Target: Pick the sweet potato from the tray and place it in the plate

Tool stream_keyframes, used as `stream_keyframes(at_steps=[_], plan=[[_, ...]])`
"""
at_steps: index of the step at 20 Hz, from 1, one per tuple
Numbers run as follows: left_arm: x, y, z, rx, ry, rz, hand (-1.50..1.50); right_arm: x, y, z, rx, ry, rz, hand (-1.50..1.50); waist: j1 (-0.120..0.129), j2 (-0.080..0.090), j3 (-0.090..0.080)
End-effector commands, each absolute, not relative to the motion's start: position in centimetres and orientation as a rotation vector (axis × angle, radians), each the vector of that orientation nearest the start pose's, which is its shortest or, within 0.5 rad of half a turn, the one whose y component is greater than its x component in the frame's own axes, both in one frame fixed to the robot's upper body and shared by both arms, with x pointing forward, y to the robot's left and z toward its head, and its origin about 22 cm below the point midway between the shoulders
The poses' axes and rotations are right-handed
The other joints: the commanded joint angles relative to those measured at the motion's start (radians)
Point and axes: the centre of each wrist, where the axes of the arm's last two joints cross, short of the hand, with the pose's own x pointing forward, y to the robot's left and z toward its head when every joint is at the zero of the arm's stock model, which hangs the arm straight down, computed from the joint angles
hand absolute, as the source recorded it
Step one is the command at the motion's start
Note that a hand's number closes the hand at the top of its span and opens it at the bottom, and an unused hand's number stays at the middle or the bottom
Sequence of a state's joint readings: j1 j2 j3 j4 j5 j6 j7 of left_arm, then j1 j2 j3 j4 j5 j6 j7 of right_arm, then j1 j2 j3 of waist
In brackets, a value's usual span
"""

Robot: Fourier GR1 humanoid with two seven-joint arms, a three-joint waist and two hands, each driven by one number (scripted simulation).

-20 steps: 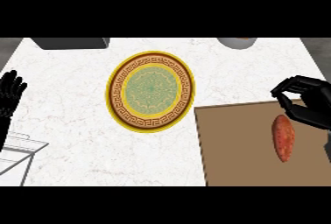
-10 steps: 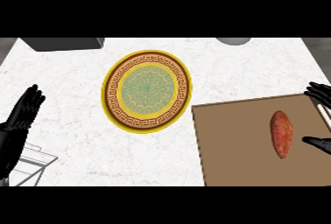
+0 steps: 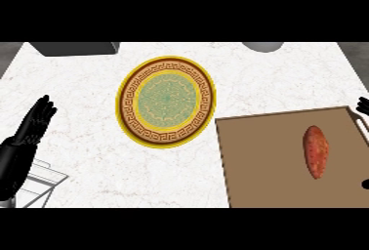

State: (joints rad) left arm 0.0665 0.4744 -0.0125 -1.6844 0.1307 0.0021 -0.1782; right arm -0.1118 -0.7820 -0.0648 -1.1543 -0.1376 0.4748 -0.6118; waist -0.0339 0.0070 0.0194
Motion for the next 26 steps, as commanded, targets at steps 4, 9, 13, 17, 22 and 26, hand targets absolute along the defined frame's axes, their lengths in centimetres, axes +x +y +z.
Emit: stream_keyframes(at_steps=[4,9,13,17,22,26], plan=[[22.4,31.4,1.0,0.180,-1.475,-0.104,0.00,25.3,-46.4,7.2,-0.076,-1.576,0.870,-1.50,0.023,0.012,-0.019],[22.9,30.3,1.0,0.174,-1.463,-0.116,0.00,25.9,-45.6,7.7,-0.132,-1.503,1.006,-1.50,0.013,0.012,-0.018],[22.8,30.5,1.0,0.170,-1.463,-0.118,0.00,26.4,-45.0,8.5,-0.228,-1.447,1.121,-1.50,0.014,0.009,-0.020],[23.5,30.7,2.0,0.173,-1.463,-0.120,0.00,26.0,-45.1,7.2,-0.235,-1.373,1.164,-1.50,0.009,0.008,-0.018],[23.7,30.7,2.2,0.171,-1.462,-0.111,0.00,26.8,-43.0,5.8,-0.240,-1.310,1.233,-1.50,0.018,0.010,-0.018],[23.9,30.5,1.9,0.159,-1.455,-0.118,0.00,27.3,-42.6,5.6,-0.223,-1.273,1.250,-1.50,0.011,0.012,-0.018]])
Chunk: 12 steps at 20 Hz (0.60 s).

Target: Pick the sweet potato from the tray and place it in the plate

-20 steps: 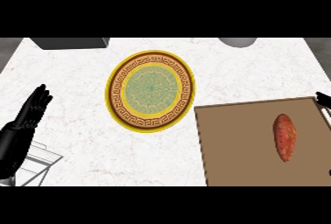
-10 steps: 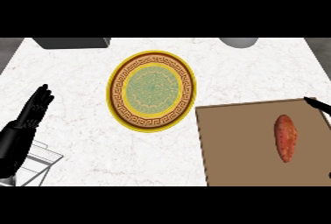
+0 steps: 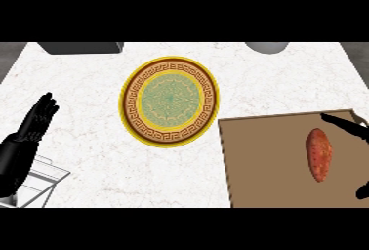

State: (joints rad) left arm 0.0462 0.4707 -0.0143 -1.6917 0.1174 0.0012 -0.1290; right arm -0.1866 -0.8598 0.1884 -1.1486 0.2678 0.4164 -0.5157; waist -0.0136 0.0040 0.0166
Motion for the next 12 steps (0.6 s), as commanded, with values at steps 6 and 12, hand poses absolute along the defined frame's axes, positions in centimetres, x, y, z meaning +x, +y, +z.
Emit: stream_keyframes(at_steps=[6,12], plan=[[23.2,30.7,1.2,0.169,-1.452,-0.107,0.00,28.6,-41.5,5.8,-0.278,-1.259,1.265,-1.50,-0.001,0.013,-0.016],[23.8,30.5,1.9,0.183,-1.440,-0.113,0.00,29.0,-39.4,4.1,-0.284,-1.257,1.286,-1.50,-0.012,0.011,-0.015]])
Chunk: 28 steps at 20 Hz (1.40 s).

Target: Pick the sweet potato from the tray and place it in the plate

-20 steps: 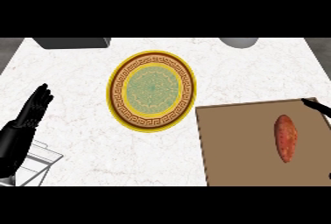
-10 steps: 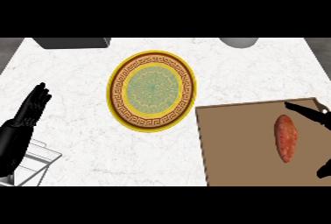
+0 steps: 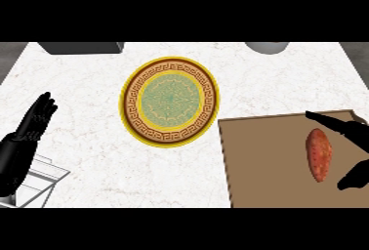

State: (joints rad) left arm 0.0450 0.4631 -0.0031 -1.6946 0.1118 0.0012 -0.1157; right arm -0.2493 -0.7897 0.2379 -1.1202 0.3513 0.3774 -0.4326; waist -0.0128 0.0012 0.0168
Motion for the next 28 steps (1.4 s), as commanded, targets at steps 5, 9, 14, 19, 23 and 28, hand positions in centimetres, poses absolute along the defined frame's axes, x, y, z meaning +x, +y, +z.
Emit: stream_keyframes(at_steps=[5,9,14,19,23,28], plan=[[24.4,30.4,2.4,0.150,-1.464,-0.117,0.00,29.8,-38.3,3.8,-0.239,-1.191,1.381,-1.50,-0.005,0.019,-0.016],[24.1,30.1,2.1,0.164,-1.458,-0.112,0.00,29.6,-37.2,3.7,-0.174,-1.229,1.478,1.50,-0.015,0.014,-0.016],[23.4,30.6,1.8,0.170,-1.448,-0.093,0.00,29.1,-36.5,2.6,-0.145,-1.279,1.437,1.50,-0.022,0.009,-0.016],[22.4,30.9,2.0,0.167,-1.495,-0.135,0.00,29.7,-23.4,0.9,-0.047,-1.400,1.541,1.50,0.022,0.010,-0.021],[22.9,30.2,2.6,0.133,-1.559,-0.225,0.00,29.8,-14.4,3.0,0.010,-1.511,1.653,1.50,0.092,0.020,-0.027],[23.1,30.1,2.1,0.150,-1.522,-0.195,0.00,27.8,-5.3,5.9,-0.174,-1.687,1.556,1.50,0.054,0.000,-0.023]])
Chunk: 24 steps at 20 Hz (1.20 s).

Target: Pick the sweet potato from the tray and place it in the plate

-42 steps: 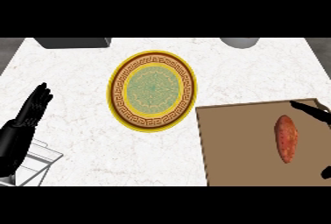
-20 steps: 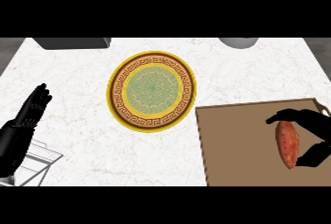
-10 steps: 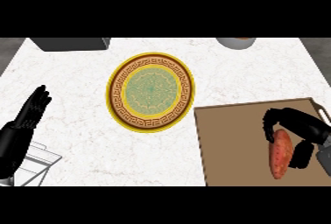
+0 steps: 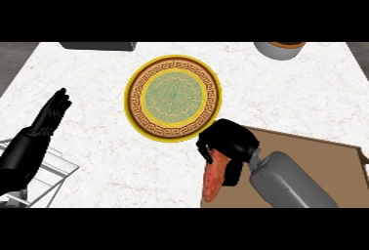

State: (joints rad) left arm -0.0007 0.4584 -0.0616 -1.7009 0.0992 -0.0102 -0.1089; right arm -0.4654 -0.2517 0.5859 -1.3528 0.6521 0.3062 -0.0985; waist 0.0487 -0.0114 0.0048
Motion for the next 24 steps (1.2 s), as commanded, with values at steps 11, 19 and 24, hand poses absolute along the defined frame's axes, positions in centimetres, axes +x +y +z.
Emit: stream_keyframes(at_steps=[11,19,24], plan=[[22.8,30.4,1.6,0.160,-1.470,-0.155,0.00,26.3,-0.7,13.0,-0.700,-1.990,1.007,1.50,-0.037,0.013,-0.008],[23.7,29.2,1.7,0.142,-1.473,-0.144,0.00,26.6,0.7,13.5,-0.737,-1.860,0.730,1.50,-0.021,0.030,-0.006],[24.3,29.9,2.1,0.150,-1.462,-0.127,0.00,28.5,1.2,12.6,-0.849,-1.816,0.684,1.50,-0.034,0.035,-0.006]])
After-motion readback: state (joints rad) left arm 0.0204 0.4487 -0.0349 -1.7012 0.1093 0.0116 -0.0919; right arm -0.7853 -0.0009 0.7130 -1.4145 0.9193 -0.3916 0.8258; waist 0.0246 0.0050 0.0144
